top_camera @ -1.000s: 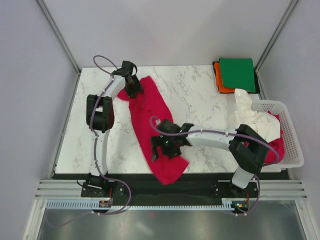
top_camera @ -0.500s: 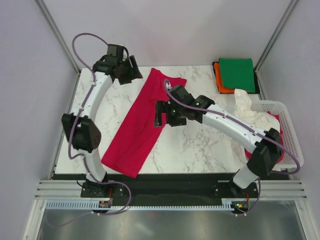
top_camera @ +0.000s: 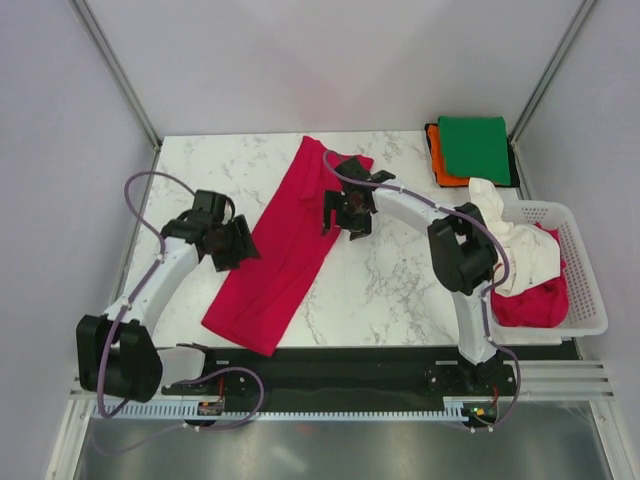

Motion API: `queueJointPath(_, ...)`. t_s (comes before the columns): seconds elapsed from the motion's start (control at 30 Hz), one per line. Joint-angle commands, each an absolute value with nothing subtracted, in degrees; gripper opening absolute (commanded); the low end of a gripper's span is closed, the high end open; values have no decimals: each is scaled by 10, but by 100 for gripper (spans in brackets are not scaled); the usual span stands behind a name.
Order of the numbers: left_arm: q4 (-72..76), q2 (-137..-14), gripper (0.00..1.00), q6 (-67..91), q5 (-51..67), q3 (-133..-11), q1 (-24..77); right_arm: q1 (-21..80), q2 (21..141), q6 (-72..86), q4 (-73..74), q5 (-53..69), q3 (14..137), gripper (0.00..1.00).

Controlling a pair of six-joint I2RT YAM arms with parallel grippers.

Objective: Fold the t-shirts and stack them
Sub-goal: Fold the tshirt

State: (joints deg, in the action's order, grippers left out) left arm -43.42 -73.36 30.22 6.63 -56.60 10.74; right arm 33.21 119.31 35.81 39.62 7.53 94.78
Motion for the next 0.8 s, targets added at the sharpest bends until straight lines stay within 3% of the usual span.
queueJointPath(0.0, -396, -654, 65, 329, 103, -520, 108, 319, 1253, 341, 380, 74, 1011, 84)
queueJointPath(0.13, -398, -584, 64, 337, 120, -473, 108, 300, 1319, 331, 384, 52, 1070, 62)
queueJointPath(0.27, -407, -533, 63, 350, 146, -454, 108, 292, 1375, 309, 397, 9, 1151, 28)
queueJointPath(0.4, -407, -501, 63, 363, 162, -428, 109, 291, 1453, 217, 413, -94, 1276, 23)
queueJointPath(0.43, -407, -498, 62, 367, 163, -424, 109, 291, 1468, 194, 413, -110, 1334, 25)
queueJointPath(0.47, -407, -497, 62, 367, 162, -420, 109, 291, 1482, 176, 413, -128, 1363, 44)
queueJointPath(0.53, -410, -498, 62, 360, 164, -417, 109, 291, 1509, 128, 416, -178, 1412, 70)
queueJointPath(0.57, -414, -499, 62, 359, 166, -417, 109, 287, 1506, 127, 417, -189, 1411, 87)
queueJointPath(0.67, -419, -490, 62, 359, 162, -412, 109, 288, 1444, 135, 411, -190, 1343, 94)
queueJointPath(0.77, -417, -490, 62, 366, 156, -409, 109, 293, 1303, 168, 398, -166, 1215, 95)
